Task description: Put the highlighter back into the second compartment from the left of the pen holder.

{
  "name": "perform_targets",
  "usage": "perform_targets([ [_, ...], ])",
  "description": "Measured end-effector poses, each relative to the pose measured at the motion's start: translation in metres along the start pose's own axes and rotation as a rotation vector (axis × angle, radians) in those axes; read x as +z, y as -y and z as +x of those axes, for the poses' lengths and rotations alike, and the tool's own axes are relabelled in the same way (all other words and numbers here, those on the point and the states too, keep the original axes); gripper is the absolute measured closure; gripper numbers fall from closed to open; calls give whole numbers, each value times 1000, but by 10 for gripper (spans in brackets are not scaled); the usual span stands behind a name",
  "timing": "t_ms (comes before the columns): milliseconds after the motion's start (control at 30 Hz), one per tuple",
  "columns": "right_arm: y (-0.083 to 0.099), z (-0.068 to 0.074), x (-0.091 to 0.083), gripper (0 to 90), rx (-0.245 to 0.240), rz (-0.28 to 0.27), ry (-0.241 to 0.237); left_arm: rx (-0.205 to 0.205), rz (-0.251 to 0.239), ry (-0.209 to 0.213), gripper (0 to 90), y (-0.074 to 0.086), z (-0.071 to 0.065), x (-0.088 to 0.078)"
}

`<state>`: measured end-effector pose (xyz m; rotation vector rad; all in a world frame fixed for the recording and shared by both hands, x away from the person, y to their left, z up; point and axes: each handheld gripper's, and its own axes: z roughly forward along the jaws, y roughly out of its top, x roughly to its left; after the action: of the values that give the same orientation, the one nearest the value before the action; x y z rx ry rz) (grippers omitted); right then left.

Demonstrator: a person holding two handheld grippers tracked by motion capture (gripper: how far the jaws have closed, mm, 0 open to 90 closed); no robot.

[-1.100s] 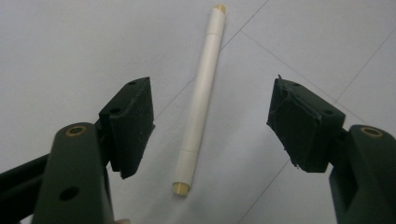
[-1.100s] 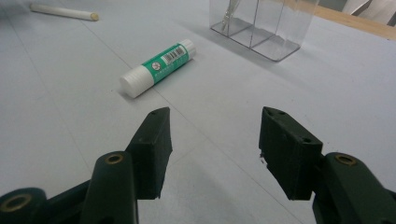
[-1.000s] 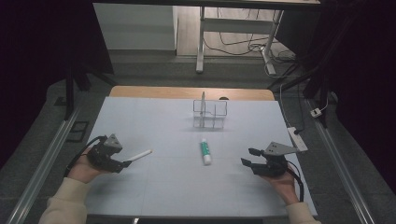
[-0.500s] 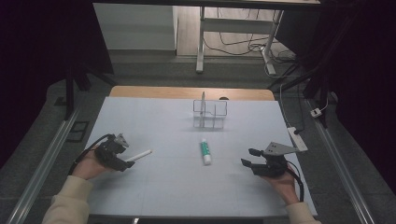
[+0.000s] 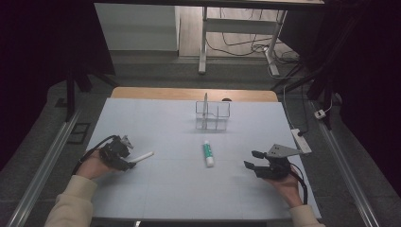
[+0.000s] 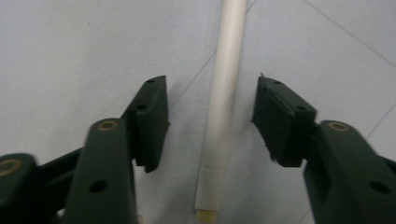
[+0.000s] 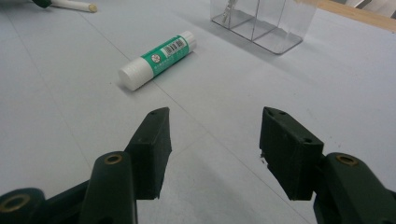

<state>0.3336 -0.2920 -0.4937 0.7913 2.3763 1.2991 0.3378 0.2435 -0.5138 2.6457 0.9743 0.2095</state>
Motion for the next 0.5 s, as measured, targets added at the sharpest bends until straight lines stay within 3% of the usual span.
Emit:
perform_targets([
  [200, 0, -1, -1, 428, 1, -5, -1, 30, 16, 14, 600, -3, 0, 2],
  [333, 0, -1, -1, 428, 2, -8, -1, 41, 28, 51, 692, -4, 1, 2],
  [500, 0, 0, 0, 428, 2, -10, -4, 42, 47, 62, 749, -7, 3, 3],
])
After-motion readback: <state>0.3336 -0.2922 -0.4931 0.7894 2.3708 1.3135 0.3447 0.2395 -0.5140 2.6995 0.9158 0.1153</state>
